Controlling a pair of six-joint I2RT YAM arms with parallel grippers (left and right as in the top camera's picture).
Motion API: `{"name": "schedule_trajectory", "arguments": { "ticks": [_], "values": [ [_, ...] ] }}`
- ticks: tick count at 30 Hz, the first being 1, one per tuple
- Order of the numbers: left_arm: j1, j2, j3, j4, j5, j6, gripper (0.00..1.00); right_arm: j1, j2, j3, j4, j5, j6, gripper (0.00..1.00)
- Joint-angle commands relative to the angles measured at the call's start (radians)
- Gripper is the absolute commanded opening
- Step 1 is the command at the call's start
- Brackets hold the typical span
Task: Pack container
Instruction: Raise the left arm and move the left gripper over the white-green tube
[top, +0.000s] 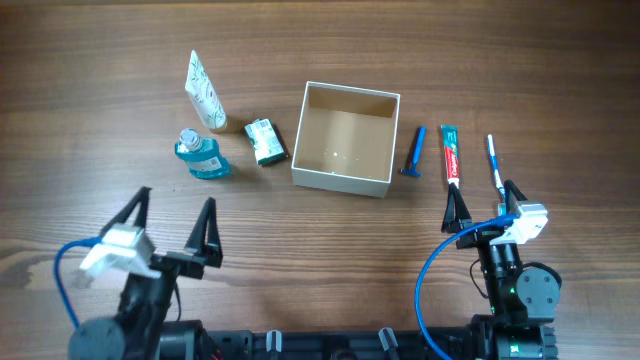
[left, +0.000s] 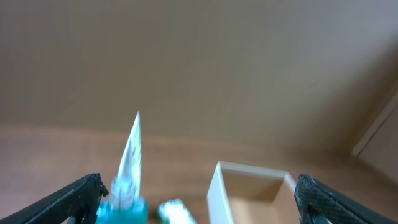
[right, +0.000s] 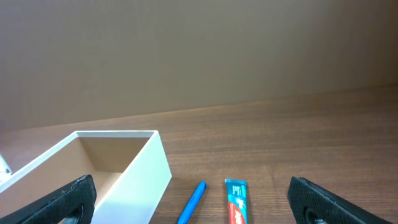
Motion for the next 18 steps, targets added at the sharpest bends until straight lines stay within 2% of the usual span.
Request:
{"name": "schedule_trajectory", "arguments": {
  "ticks": [1,4,10,14,18],
  "values": [
    [-0.001,0.016,0.09,0.073,0.034,0.019,1.0,0.005,-0.012,-0.002,0.002,0.014,-0.012,1.0],
    [-0.001,0.017,0.107,0.127,0.039,0.019,1.0,0.005,-0.012,-0.002,0.002,0.014,-0.012,1.0],
    [-0.001,0.114,0.166,0.087,0.133,0.045,1.0,0.005,-0.012,-0.002,0.002,0.014,-0.012,1.0],
    [-0.001,0.306,0.298,-0.043,0.174,0.046,1.0,0.005,-0.012,-0.002,0.002,0.014,-0.012,1.0],
    [-0.001,0.556,0.531,-0.283,0.204,0.092,1.0,0.005,-0.012,-0.002,0.002,0.014,-0.012,1.0]
  ]
}}
